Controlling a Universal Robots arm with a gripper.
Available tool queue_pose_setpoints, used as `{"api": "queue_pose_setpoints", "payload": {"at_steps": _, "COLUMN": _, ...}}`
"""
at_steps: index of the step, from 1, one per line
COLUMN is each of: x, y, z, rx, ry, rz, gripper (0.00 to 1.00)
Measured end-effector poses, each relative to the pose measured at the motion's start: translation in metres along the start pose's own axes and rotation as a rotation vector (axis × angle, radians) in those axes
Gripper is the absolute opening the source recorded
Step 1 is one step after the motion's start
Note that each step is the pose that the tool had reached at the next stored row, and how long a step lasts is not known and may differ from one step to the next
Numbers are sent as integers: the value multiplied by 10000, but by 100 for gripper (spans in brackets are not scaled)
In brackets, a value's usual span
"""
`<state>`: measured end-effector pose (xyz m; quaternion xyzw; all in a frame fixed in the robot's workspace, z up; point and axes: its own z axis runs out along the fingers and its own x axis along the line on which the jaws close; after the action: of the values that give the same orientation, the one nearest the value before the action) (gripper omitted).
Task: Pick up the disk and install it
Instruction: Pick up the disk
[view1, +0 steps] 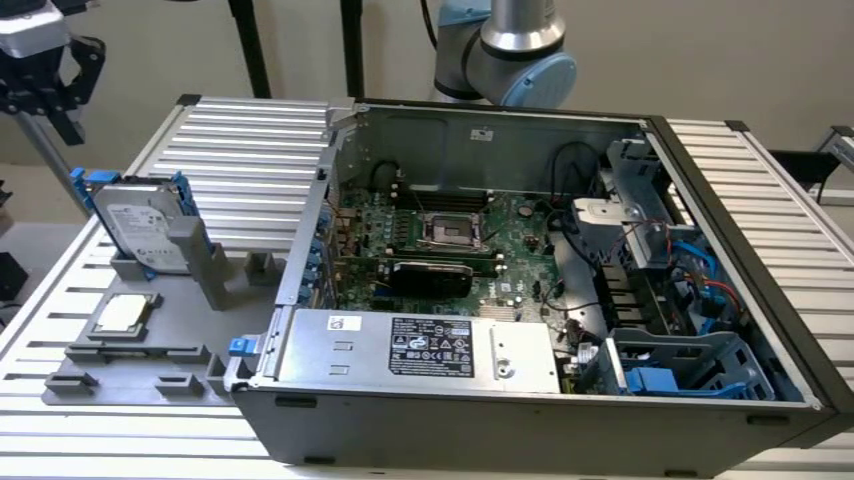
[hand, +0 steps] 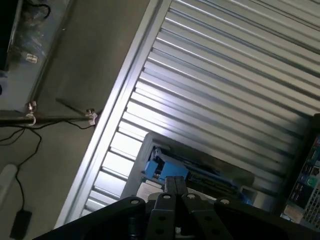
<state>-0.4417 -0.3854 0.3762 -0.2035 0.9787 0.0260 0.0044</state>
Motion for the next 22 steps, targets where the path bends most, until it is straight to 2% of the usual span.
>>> {"api": "queue_pose_setpoints", "payload": {"at_steps": 22, "x": 1, "y": -3, "z": 69, "rx": -77, "ry": 195, "rz": -3996, "gripper": 11}}
